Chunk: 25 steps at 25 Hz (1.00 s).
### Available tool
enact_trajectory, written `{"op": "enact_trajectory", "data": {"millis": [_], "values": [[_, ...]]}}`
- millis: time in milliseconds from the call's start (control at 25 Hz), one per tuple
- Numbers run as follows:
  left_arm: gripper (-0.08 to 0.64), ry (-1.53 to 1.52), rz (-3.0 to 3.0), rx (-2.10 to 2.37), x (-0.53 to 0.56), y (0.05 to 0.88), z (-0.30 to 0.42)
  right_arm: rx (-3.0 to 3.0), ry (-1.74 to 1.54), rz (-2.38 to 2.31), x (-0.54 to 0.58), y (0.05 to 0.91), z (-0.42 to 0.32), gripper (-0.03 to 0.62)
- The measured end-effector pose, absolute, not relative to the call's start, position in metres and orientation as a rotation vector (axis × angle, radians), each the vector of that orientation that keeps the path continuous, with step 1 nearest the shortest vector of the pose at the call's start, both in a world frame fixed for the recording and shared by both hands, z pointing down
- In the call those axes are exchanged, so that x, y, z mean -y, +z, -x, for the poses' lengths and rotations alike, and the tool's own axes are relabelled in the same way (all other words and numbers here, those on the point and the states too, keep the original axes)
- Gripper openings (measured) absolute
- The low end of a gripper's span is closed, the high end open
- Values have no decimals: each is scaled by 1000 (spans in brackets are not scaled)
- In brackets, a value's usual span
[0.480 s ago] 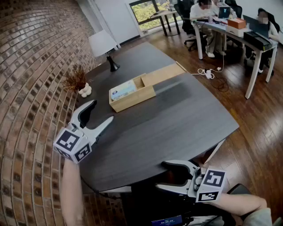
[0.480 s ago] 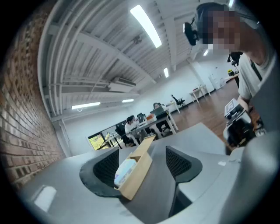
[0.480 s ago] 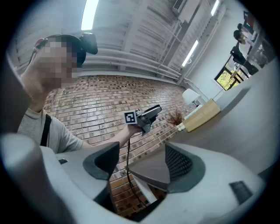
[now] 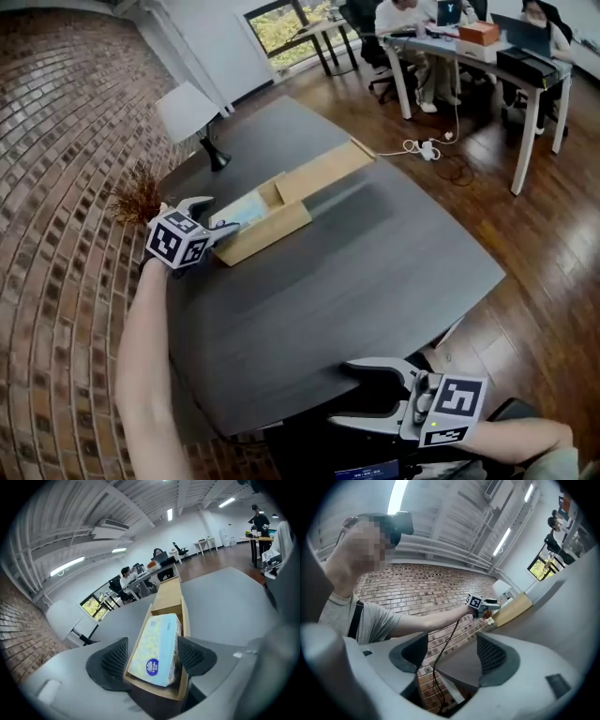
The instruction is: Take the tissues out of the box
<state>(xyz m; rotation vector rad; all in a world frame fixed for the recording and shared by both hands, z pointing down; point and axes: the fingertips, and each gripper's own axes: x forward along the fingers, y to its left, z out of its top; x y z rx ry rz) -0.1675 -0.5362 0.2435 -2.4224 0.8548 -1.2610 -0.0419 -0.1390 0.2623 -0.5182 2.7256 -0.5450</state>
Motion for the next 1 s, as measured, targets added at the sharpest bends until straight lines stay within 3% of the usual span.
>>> {"op": "enact_trajectory", "data": {"millis": [120, 360, 440, 760, 1000], "values": [[304, -1337, 2391, -811, 548, 254, 164, -2719, -532, 518, 139, 262, 40, 326], [338, -1357, 2465, -784, 561, 258, 156, -2718, -514, 492, 138, 253, 41, 325], [396, -1415, 2499, -740, 561, 260, 160, -2718, -500, 490, 139, 251, 40, 325], [376, -1702, 2489, -566, 567, 291, 161, -2716, -464, 495, 141, 247, 38, 324], [338, -1639, 2432, -503, 565, 290, 156, -2701, -446, 496, 145, 243, 37, 324]]}}
